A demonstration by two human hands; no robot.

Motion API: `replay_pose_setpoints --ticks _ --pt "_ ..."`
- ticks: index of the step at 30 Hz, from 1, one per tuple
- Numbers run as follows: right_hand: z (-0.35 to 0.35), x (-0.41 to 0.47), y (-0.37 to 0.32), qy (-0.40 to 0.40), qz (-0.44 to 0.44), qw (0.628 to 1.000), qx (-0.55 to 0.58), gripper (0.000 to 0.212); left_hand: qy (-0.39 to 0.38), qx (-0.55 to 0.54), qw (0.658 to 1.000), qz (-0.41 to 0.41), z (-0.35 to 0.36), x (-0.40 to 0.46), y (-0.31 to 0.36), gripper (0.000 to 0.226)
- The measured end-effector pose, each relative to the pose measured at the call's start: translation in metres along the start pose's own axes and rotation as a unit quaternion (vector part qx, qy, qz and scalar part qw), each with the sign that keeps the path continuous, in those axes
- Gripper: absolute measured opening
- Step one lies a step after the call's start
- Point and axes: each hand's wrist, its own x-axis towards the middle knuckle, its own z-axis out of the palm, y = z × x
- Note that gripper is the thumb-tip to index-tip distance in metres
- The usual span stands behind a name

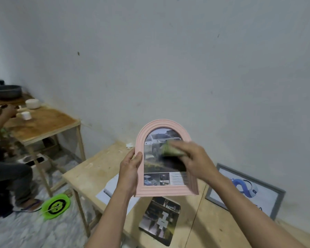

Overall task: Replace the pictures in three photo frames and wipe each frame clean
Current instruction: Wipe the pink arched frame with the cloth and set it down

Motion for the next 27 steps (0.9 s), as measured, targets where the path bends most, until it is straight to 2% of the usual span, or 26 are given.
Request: replay_pose_setpoints --ticks 1,2,5,7,9,11,13,14,15,16,17,18,19,21,24,27 --pt "0.000 0.017 0.002 0.049 -0.012 0.998 -0.038 0.051 -0.015 -0.005 1.000 -0.001 0.006 -0.002 0.000 0.032" --pt "0.003 0.029 0.001 0.060 -0.017 0.995 -0.076 0.054 -0.027 -0.009 1.000 0.001 0.012 -0.004 0.000 0.031" --pt "0.033 0.029 -0.009 -0.001 -0.048 0.990 -0.133 0.058 -0.025 -0.041 0.999 0.004 0.022 -0.003 0.005 0.029" --pt "0.052 0.003 -0.015 -0.037 -0.087 0.988 -0.121 0.053 -0.012 -0.068 0.998 -0.005 0.017 0.001 0.009 0.030" --pt "0.061 -0.021 -0.020 -0.108 -0.115 0.983 -0.092 0.050 0.015 -0.056 0.998 0.000 0.005 0.004 0.011 0.030" --pt "0.059 -0.032 -0.022 -0.195 -0.086 0.975 -0.055 0.049 0.035 -0.011 0.999 0.018 -0.006 0.004 0.013 0.028" --pt "0.044 -0.026 -0.029 -0.237 -0.033 0.971 0.000 0.049 0.030 0.006 0.999 0.024 -0.010 0.001 0.015 0.026" --pt "0.035 -0.017 -0.033 -0.222 -0.010 0.974 0.037 0.051 0.023 0.007 0.999 0.023 -0.009 0.000 0.014 0.026" --pt "0.024 -0.003 -0.037 -0.171 0.014 0.983 0.068 0.053 0.017 0.006 1.000 0.023 -0.006 -0.002 0.015 0.027" --pt "0.015 0.012 -0.037 -0.078 0.016 0.995 0.065 0.053 0.009 0.005 1.000 0.020 -0.003 -0.003 0.015 0.027" --pt "0.011 0.028 -0.033 0.017 0.005 0.999 0.035 0.054 -0.004 -0.004 1.000 0.018 0.002 -0.005 0.016 0.028" --pt "0.011 0.041 -0.029 0.073 -0.008 0.997 -0.011 0.056 -0.019 -0.017 1.000 0.016 0.007 -0.006 0.016 0.028" --pt "0.018 0.049 -0.028 0.080 -0.013 0.995 -0.053 0.061 -0.030 -0.033 0.999 0.014 0.011 -0.008 0.018 0.029" --pt "0.042 0.049 -0.030 0.007 -0.026 0.996 -0.088 0.062 -0.034 -0.079 0.996 0.010 0.018 -0.009 0.024 0.028" --pt "0.073 0.014 -0.044 -0.083 -0.075 0.992 -0.062 0.054 0.001 -0.129 0.992 0.012 0.006 -0.003 0.036 0.027" --pt "0.077 -0.015 -0.044 -0.182 -0.129 0.973 -0.053 0.063 0.051 -0.078 0.995 0.041 -0.015 0.000 0.039 0.022"
